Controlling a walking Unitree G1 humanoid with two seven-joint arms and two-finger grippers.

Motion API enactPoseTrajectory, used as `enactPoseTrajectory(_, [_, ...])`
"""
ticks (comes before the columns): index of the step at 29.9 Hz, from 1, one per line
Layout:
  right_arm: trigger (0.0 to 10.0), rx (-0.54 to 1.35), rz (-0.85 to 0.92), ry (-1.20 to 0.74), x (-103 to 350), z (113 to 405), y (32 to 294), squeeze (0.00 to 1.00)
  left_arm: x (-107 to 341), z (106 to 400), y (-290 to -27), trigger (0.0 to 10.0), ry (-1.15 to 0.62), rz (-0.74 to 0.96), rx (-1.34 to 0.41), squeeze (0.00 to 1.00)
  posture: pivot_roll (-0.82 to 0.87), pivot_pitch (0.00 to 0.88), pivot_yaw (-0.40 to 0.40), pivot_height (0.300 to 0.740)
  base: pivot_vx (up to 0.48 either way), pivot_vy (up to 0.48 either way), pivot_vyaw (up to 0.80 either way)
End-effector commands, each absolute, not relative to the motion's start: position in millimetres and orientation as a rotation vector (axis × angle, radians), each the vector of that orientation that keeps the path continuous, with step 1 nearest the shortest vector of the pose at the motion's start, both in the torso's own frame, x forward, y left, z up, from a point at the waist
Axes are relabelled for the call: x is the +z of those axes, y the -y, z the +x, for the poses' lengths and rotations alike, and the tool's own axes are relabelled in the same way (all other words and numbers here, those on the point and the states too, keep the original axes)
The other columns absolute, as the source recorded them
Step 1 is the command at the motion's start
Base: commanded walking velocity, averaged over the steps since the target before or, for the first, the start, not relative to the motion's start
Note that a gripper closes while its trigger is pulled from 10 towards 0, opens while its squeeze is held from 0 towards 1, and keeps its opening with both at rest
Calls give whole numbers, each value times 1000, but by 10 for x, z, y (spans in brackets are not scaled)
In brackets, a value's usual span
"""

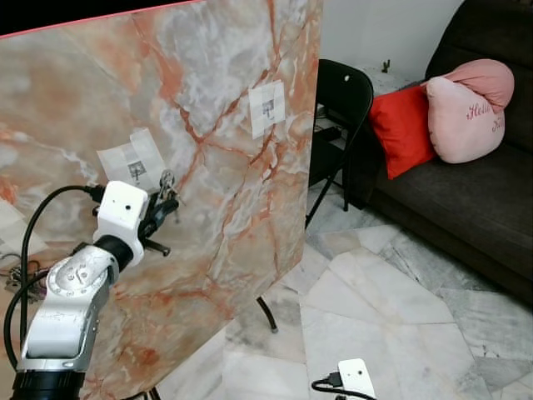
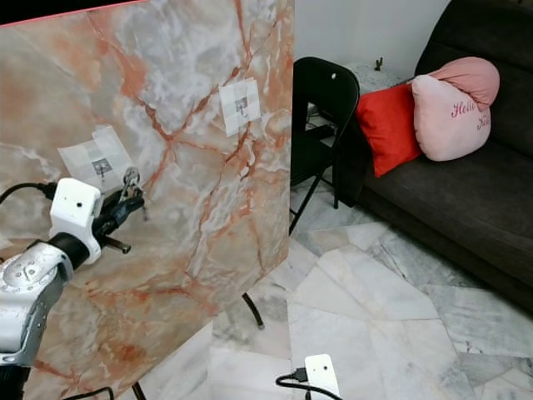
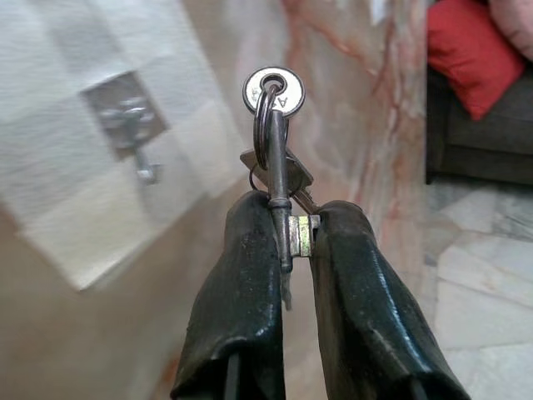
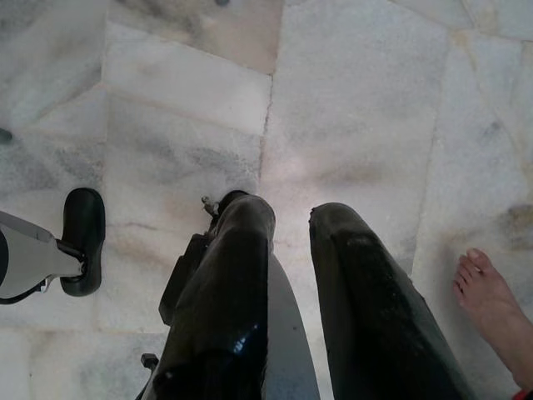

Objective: Hang keys on a hook

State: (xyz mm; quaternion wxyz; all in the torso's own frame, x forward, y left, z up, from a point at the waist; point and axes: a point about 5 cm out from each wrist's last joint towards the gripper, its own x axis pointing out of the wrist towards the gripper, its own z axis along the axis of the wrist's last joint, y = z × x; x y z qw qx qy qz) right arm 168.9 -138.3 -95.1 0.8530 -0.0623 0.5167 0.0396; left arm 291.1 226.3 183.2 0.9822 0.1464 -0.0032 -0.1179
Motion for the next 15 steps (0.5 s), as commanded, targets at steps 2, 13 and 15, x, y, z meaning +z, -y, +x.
enactPoseTrajectory(2, [10000, 87, -142, -1075, -941, 1712, 1376, 0, 1871, 2904, -2325, 10000, 10, 298, -210, 0, 96, 0, -38, 728, 0, 0, 0])
enactPoseTrajectory(13, [10000, 83, -147, -1075, -942, 1709, 1380, 0, 1864, 2904, -2419, 10000, 4, 295, -162, 0, 94, 0, -37, 728, 0, 0, 0])
enactPoseTrajectory(15, [10000, 84, -147, -1075, -942, 1708, 1379, 0, 1845, 2900, -2442, 10000, -4, 292, -152, 0, 93, 0, -37, 728, 0, 0, 0])
